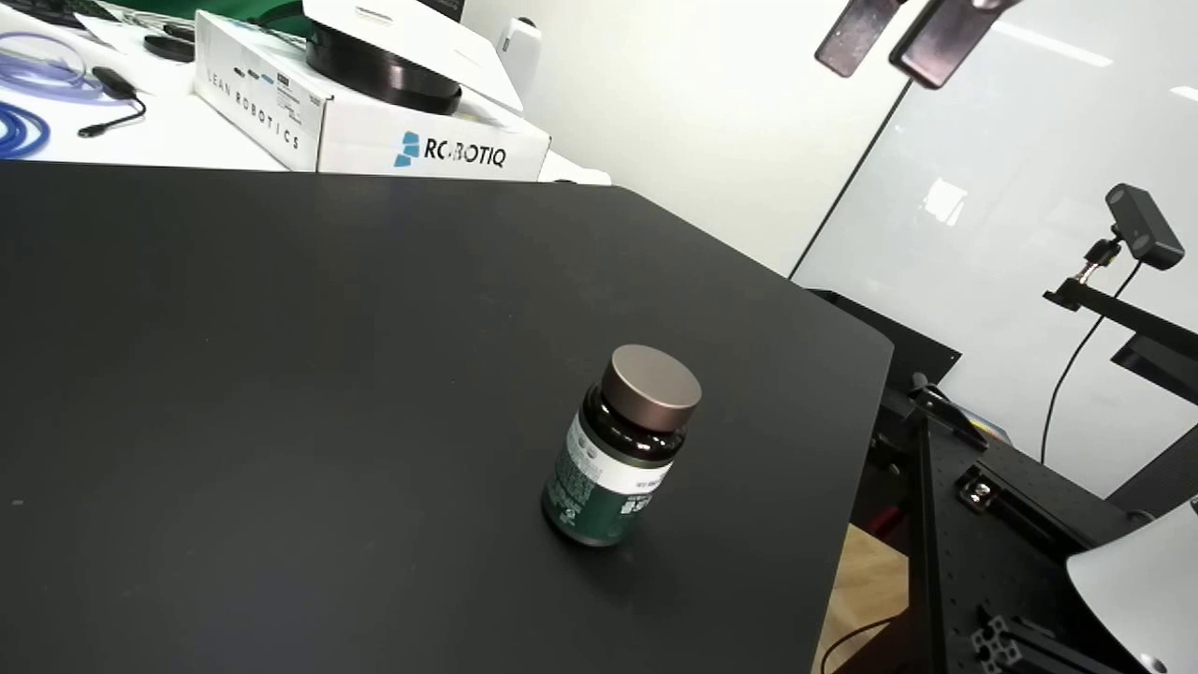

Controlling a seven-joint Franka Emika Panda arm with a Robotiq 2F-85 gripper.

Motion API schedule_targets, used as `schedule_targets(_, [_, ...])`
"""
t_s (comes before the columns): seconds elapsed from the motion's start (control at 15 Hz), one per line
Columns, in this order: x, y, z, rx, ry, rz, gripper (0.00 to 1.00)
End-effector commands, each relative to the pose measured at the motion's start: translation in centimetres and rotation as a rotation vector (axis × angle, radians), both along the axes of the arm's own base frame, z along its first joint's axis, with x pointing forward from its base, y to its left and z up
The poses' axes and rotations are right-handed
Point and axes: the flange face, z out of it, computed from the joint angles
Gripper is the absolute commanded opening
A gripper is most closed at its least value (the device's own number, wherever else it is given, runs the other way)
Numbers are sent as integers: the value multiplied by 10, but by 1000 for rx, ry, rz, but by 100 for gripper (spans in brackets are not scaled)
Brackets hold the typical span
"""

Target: Move the bottle to the left, move the bottle to the back right side of the table then move the bottle to the left

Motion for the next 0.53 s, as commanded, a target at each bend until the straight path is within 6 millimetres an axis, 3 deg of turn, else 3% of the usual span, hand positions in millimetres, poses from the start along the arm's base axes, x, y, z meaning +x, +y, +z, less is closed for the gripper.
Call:
schedule_targets(0.0, [13,5,-8,-4,-30,-4,100])
schedule_targets(0.47, [37,32,-76,7,33,49,100])
